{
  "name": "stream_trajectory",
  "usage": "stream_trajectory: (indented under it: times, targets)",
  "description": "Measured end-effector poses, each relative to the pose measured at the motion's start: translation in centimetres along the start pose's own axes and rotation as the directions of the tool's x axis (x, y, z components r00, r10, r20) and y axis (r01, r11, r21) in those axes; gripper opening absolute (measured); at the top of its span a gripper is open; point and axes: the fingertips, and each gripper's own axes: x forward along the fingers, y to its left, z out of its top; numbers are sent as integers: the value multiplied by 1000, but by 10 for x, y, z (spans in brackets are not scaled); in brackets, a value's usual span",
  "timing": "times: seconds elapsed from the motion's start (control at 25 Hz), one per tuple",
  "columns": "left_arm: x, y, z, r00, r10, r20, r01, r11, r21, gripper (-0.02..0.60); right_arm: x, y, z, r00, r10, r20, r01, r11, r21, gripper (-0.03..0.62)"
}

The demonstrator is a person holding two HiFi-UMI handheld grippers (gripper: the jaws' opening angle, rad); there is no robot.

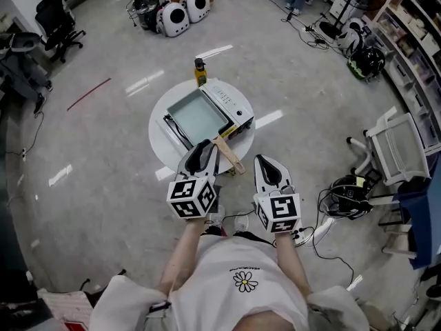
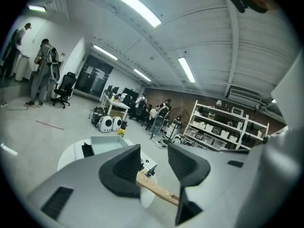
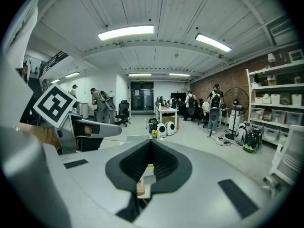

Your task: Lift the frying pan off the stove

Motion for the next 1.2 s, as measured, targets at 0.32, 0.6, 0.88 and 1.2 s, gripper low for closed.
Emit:
stream_trajectory:
  times: [0.32, 0.6, 0.88, 1.2]
  targets:
    - [27, 28, -52, 993, -13, -119, -21, 960, -279, 284, 0, -15, -14, 999, -25, -39, 26, 999, 21, 3]
    - [49, 48, -98, 983, -35, -178, -61, 861, -504, 291, -4, -26, -26, 996, -47, -76, 49, 998, 33, 3]
    - [76, 44, -133, 970, -154, -186, -36, 670, -742, 290, -9, -34, -41, 991, -63, -117, 70, 996, 54, 3]
    - [105, 28, -150, 949, -301, -98, 48, 443, -895, 250, -13, -39, -64, 980, -73, -186, 87, 994, 70, 3]
